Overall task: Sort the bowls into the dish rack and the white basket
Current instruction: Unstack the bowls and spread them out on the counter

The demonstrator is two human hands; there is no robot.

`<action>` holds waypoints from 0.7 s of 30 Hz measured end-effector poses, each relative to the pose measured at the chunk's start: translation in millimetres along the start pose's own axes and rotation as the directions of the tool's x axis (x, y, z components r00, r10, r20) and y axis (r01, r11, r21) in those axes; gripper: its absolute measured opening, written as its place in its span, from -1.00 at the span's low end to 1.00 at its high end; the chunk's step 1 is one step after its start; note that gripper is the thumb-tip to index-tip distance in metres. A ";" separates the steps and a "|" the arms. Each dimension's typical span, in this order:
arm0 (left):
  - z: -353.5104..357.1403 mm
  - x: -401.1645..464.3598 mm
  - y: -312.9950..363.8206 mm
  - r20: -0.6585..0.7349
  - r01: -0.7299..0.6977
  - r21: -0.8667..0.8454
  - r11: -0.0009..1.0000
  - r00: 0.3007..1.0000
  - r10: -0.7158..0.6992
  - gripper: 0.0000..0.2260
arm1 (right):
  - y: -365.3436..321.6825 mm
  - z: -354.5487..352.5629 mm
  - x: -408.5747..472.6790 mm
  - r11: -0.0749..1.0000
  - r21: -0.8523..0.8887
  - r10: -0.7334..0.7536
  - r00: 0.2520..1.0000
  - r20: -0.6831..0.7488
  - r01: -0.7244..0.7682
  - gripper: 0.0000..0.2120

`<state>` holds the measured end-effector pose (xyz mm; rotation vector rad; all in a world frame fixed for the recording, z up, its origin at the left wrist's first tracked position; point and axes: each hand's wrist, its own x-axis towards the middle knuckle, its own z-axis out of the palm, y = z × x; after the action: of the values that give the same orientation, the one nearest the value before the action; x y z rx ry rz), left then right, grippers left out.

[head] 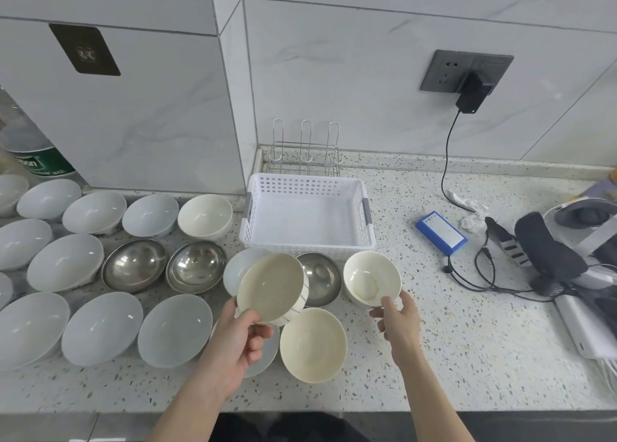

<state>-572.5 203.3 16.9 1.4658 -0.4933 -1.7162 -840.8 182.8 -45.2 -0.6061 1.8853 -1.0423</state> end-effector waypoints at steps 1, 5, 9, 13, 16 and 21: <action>3.6 -0.6 -0.2 0.008 -0.003 0.023 1.000 1.000 0.003 -0.73 | -0.4 -1.3 -2.1 1.000 -0.003 0.016 1.000 -0.008 -0.016 -0.49; 24.1 -1.3 -2.2 0.083 -0.020 0.152 0.988 0.997 0.007 -0.65 | -2.2 -11.8 -19.8 0.991 -0.115 -0.085 0.988 -0.127 0.071 -0.44; 49.7 1.2 -11.5 0.183 -0.083 0.367 0.927 0.983 0.016 -0.58 | -6.3 -30.5 -39.7 0.981 -0.058 -0.179 0.980 0.083 0.184 -0.77; 74.9 0.8 -27.6 0.303 -0.138 0.518 0.844 0.952 -0.031 -0.44 | -4.2 -46.4 -54.8 0.977 0.003 -0.208 0.939 0.274 0.215 -0.78; 91.1 1.4 -41.6 0.365 -0.186 0.587 0.788 0.929 -0.053 -0.44 | 6.5 -59.1 -58.9 0.967 -0.112 -0.205 0.960 0.191 0.228 -0.83; 107.4 2.0 -60.5 0.414 -0.237 0.709 0.665 0.903 -0.119 -0.48 | 23.4 -80.5 -59.5 0.942 -0.287 -0.144 0.981 0.127 0.175 -0.81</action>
<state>-693.6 216.1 -2.0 1.5490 -1.6483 -1.8774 -880.8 273.0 -16.3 -0.9836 1.9392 -0.8135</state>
